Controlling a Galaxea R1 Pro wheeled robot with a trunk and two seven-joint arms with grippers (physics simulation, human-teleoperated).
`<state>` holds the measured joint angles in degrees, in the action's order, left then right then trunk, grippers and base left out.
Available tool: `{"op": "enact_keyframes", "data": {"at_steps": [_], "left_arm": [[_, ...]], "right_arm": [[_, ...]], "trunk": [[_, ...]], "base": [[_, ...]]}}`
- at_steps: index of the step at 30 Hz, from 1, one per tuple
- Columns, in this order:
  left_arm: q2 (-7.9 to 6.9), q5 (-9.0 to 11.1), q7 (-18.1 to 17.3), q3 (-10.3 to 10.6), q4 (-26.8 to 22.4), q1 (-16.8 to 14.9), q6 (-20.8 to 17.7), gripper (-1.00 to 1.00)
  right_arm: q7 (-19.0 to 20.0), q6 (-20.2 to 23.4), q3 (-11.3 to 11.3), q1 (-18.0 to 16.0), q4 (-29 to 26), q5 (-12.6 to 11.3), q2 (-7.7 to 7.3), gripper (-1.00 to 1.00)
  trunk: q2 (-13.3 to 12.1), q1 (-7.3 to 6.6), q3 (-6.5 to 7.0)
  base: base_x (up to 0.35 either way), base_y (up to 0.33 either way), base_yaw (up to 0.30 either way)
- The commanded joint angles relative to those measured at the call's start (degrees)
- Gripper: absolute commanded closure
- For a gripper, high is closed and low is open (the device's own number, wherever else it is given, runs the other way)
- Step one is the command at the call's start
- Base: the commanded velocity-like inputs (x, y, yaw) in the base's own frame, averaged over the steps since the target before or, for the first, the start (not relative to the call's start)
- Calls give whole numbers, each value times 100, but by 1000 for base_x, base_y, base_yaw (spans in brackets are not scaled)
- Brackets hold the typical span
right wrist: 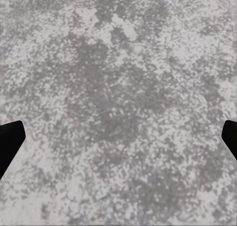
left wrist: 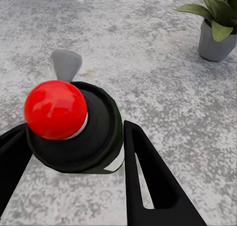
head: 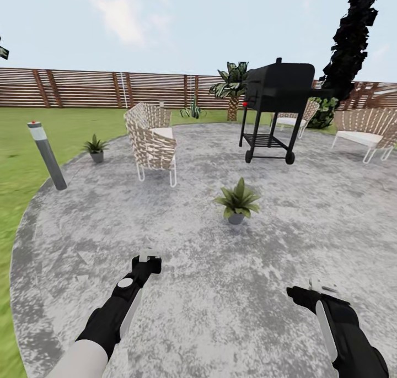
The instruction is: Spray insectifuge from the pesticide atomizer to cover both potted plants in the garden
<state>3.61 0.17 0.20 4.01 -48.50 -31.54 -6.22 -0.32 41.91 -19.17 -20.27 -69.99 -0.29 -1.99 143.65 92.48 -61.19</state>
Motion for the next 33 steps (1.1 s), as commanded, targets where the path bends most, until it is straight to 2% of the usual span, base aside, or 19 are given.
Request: {"op": "enact_keyframes", "data": {"at_steps": [1,22,33], "left_arm": [[0,1,4,3,-11,-1,-34,100],[-4,1,0,3,-11,-1,-32,100],[-1,1,2,3,-11,-1,-35,100]], "right_arm": [[-3,28,0,-3,-6,-4,2,-100],[-3,28,-3,-3,-15,-4,6,-100],[-3,28,1,-3,-15,-3,5,-100]], "trunk": [[2,2,-6],[2,2,52],[2,2,77]], "base": [[339,0,-5],[339,0,-217],[339,0,-81]]}}
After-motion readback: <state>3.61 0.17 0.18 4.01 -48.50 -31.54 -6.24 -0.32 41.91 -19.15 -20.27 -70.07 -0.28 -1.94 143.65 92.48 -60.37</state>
